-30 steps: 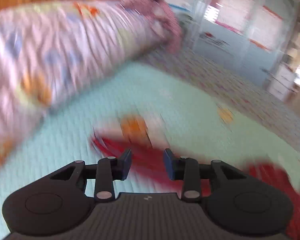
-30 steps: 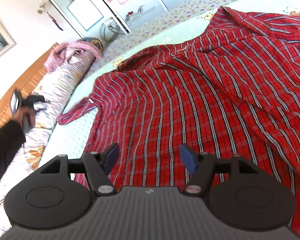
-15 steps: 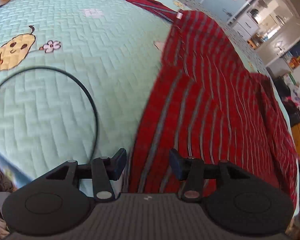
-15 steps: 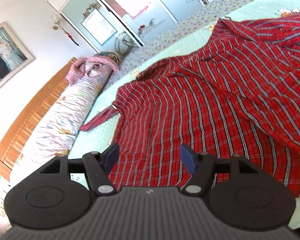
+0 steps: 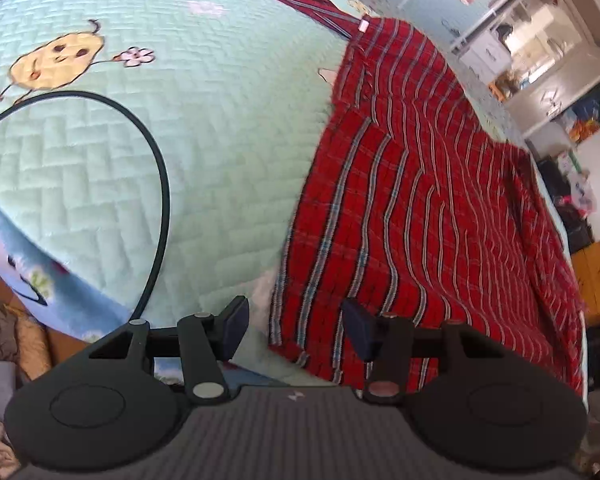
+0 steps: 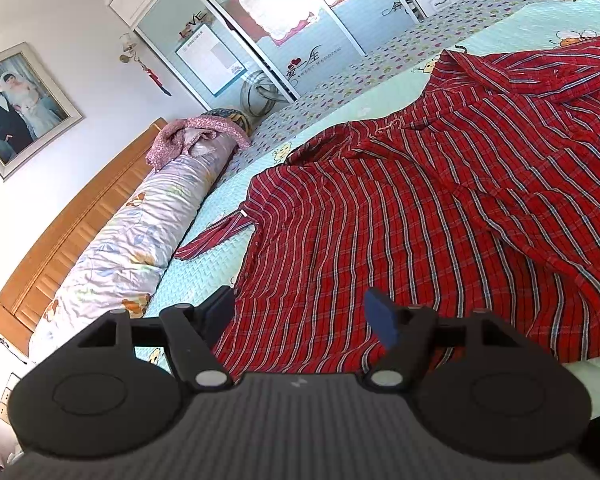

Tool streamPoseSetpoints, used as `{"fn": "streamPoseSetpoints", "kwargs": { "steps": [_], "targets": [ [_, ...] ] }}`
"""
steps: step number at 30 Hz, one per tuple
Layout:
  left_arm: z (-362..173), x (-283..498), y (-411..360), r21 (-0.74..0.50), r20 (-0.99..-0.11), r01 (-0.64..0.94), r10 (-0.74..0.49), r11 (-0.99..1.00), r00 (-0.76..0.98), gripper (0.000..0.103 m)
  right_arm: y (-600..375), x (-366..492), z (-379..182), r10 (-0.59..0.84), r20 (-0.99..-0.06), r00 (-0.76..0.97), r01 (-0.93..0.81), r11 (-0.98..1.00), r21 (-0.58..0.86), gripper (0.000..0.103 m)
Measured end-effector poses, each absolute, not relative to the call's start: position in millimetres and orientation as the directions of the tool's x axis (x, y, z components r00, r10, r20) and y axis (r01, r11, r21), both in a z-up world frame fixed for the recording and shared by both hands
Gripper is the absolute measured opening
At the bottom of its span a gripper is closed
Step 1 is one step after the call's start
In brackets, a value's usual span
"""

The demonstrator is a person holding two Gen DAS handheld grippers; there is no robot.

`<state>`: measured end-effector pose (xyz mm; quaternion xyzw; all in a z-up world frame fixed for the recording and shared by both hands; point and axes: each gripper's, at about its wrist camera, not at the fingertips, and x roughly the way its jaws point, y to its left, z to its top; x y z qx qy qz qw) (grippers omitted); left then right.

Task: Fold clothes

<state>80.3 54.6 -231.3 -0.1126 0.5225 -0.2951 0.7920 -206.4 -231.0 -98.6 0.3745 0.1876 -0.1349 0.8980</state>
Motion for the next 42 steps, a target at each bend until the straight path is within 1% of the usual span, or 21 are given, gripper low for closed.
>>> {"fn": "streamPoseSetpoints", "kwargs": {
  "steps": [2, 5, 6, 7, 8, 10, 15, 20, 22, 24, 26, 31, 34, 37, 40, 42],
  "targets": [
    [-232.7, 78.8, 50.1, -0.467, -0.769, 0.356, -0.571, 0.809, 0.288, 0.054, -229.8, -204.7, -99.6, -0.096, -0.44, 0.893, 0.38, 0.683, 0.623, 0.073],
    [-229.0, 70.7, 37.5, -0.394, -0.79, 0.391, -0.524, 0.832, 0.319, 0.054, -227.3, -203.1, -100.3, -0.09, -0.447, 0.89, 0.381, 0.685, 0.621, 0.073],
    [-227.6, 68.2, 35.0, -0.383, -0.791, 0.397, -0.518, 0.834, 0.325, 0.051, -226.7, -203.8, -100.2, -0.09, -0.445, 0.891, 0.38, 0.686, 0.621, 0.073],
    [-228.1, 67.4, 36.9, -0.406, -0.783, 0.383, -0.532, 0.829, 0.322, 0.041, -226.3, -204.7, -100.2, -0.09, -0.444, 0.892, 0.378, 0.686, 0.621, 0.073],
    [-229.5, 67.3, 40.7, -0.443, -0.77, 0.361, -0.554, 0.821, 0.316, 0.004, -225.9, -205.6, -100.2, -0.091, -0.442, 0.893, 0.377, 0.687, 0.621, 0.073],
    [-231.6, 66.8, 48.0, -0.502, -0.744, 0.321, -0.59, 0.803, 0.314, 0.003, -225.6, -207.2, -100.0, -0.095, -0.441, 0.892, 0.38, 0.685, 0.621, 0.073],
    [-226.8, 62.3, 66.9, -0.592, -0.678, 0.252, -0.642, 0.766, 0.359, 0.003, -227.8, -214.4, -100.9, -0.108, -0.443, 0.89, 0.392, 0.677, 0.623, 0.074],
    [-183.1, 56.5, 116.3, -0.646, -0.588, 0.202, -0.649, 0.736, 0.482, 0.003, -229.0, -222.1, -99.7, -0.124, -0.442, 0.888, 0.403, 0.671, 0.622, 0.074],
    [-164.3, 54.4, 137.1, -0.638, -0.572, 0.195, -0.627, 0.745, 0.529, 0.003, -232.5, -228.4, -99.5, -0.136, -0.435, 0.89, 0.407, 0.667, 0.624, 0.074],
    [-151.7, 53.9, 154.6, -0.629, -0.567, 0.177, -0.602, 0.757, 0.562, 0.003, -239.0, -235.6, -101.9, -0.152, -0.434, 0.888, 0.42, 0.652, 0.632, 0.074],
    [-152.7, 56.6, 163.1, -0.625, -0.581, 0.16, -0.592, 0.764, 0.559, 0.003, -245.5, -242.7, -104.3, -0.168, -0.433, 0.886, 0.433, 0.635, 0.64, 0.074],
    [-174.6, 55.1, 152.5, -0.534, -0.668, 0.152, -0.526, 0.832, 0.526, 0.003, -269.6, -270.6, -118.1, -0.23, -0.452, 0.862, 0.498, 0.546, 0.673, 0.074],
    [-178.8, 52.6, 157.5, -0.537, -0.665, 0.137, -0.517, 0.833, 0.539, 0.003, -293.2, -304.2, -129.8, -0.323, -0.49, 0.81, 0.587, 0.449, 0.674, 0.074],
    [-170.7, 50.7, 164.9, -0.535, -0.655, 0.123, -0.502, 0.836, 0.565, 0.003, -315.2, -340.8, -143.7, -0.411, -0.522, 0.747, 0.658, 0.348, 0.668, 0.074],
    [-155.2, 42.8, 176.9, -0.512, -0.651, 0.075, -0.443, 0.856, 0.617, 0.003, -335.7, -378.9, -159.4, -0.49, -0.548, 0.678, 0.711, 0.246, 0.659, 0.074],
    [-147.2, 39.1, 191.9, -0.497, -0.652, 0.01, -0.381, 0.868, 0.655, 0.003, -349.4, -404.4, -169.8, -0.538, -0.566, 0.625, 0.739, 0.174, 0.651, 0.074]
  ]
}}
